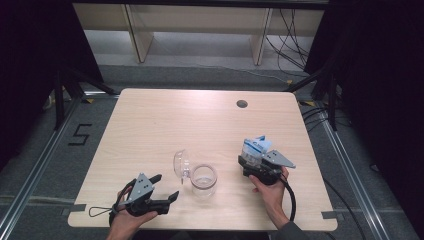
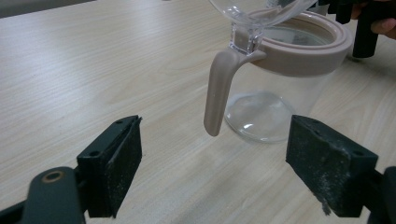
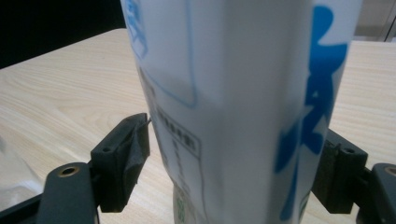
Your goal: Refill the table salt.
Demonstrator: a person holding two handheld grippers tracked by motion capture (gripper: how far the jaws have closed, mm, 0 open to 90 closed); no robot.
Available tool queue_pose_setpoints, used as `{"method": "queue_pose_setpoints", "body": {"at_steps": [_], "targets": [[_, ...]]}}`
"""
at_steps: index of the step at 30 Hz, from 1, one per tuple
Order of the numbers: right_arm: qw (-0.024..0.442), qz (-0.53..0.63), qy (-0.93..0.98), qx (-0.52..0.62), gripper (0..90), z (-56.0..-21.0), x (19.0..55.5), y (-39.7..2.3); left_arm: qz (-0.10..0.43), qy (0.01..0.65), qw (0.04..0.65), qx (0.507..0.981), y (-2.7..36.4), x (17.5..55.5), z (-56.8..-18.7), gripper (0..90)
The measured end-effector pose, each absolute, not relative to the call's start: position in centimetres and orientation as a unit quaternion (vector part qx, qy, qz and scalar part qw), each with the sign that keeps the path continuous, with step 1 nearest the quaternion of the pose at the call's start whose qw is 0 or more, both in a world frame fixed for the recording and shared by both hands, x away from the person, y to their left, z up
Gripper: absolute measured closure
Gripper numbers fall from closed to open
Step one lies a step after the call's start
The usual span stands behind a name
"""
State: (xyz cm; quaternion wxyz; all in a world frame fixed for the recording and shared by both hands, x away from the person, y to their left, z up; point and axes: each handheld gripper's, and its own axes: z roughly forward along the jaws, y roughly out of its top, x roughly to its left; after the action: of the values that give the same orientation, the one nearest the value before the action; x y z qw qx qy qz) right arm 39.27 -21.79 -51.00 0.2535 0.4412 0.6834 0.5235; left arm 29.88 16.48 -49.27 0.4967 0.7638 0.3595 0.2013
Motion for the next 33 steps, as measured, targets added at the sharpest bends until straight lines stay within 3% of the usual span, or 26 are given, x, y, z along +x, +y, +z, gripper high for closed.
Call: {"method": "queue_pose_setpoints", "body": {"at_steps": [19, 33], "targets": [[0.257, 0.513, 0.694, 0.435, 30.9, -51.6, 39.9, -22.0, 0.201, 0.364, 0.492, 0.765, 16.4, 29.9, -49.3, 18.2], [0.224, 0.517, 0.699, 0.440, 37.1, -51.6, 40.0, -22.0, 0.199, 0.358, 0.492, 0.769, 16.4, 29.9, -49.4, 18.3]]}}
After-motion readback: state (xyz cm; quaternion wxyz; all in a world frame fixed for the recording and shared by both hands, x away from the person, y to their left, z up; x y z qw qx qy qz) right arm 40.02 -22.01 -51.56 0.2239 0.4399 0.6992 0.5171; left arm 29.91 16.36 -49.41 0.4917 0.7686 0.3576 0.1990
